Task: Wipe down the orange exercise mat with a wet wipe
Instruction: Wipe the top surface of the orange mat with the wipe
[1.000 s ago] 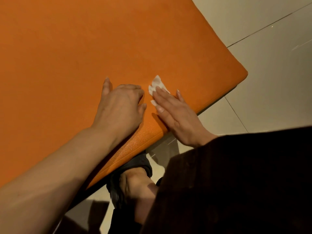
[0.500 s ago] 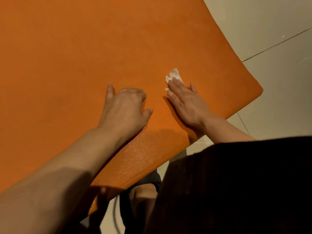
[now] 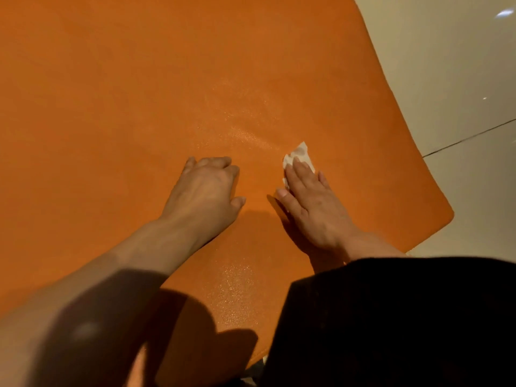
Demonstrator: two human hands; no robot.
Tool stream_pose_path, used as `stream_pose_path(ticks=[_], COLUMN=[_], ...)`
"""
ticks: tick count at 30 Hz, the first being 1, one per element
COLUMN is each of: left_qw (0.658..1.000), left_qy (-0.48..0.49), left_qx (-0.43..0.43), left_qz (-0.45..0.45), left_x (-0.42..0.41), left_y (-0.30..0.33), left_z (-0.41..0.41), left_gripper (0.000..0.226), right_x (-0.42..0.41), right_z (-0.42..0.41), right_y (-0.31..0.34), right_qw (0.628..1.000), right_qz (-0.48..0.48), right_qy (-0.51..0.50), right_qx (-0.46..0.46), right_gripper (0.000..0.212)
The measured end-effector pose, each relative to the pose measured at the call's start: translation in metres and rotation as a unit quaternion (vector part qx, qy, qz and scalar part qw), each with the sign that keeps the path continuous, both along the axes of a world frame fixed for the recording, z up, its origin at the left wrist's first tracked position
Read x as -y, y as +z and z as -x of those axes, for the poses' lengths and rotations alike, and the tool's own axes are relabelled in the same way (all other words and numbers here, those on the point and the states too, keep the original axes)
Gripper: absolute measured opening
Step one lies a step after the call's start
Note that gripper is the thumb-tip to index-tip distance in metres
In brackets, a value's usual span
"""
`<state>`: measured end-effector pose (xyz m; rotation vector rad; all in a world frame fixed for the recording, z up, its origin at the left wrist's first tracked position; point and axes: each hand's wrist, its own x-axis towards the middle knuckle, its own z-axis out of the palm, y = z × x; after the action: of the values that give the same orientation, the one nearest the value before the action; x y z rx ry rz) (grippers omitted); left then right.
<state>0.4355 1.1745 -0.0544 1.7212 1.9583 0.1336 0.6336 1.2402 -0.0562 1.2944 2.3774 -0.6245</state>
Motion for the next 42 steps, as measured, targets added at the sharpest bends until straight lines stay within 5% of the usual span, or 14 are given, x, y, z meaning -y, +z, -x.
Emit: stream_pose_path(ticks=[5,11,17,23,28,34,39,42], left_qw=[0.999,0.999,0.997,0.996,0.994,0.992,0.989,0.99], left_qy=[0.02,0.017,0.038,0.032,0.044,0.044,0.06,0.057], left_qx=[0.014,0.005,-0.003,-0.019,-0.03,-0.039,-0.052,-0.054], left_qz=[-0.023,-0.047,-0.073,-0.079,-0.097,-0.113,-0.125,-0.12], left_x=[-0.013,-0.031,-0.048,-0.067,-0.078,-0.091,-0.111,-0.122], left_y=[-0.009,-0.017,-0.024,-0.03,-0.034,-0.036,-0.037,-0.038], left_z=[0.009,0.02,0.031,0.044,0.052,0.061,0.075,0.082], left_gripper=[0.057,0.059,0.067,0.074,0.074,0.075,0.074,0.073], right_x=[-0.017,-0.058,-0.063,-0.09,-0.097,-0.142,-0.142,-0.173], right_z=[0.02,0.034,0.052,0.068,0.09,0.106,0.126,0.131], right_y=[-0.006,-0.02,-0.025,-0.035,-0.038,-0.046,-0.046,-0.05], right_qw=[0.989,0.999,0.983,0.993,0.974,0.986,0.971,0.973], right_qz=[0.034,-0.041,-0.026,-0.092,-0.076,-0.133,-0.114,-0.136], right_qy=[0.125,-0.002,0.162,0.037,0.186,0.049,0.182,0.15], right_qx=[-0.067,-0.034,-0.084,-0.07,-0.107,-0.091,-0.106,-0.11], right_gripper=[0.073,0.063,0.064,0.071,0.065,0.07,0.065,0.064])
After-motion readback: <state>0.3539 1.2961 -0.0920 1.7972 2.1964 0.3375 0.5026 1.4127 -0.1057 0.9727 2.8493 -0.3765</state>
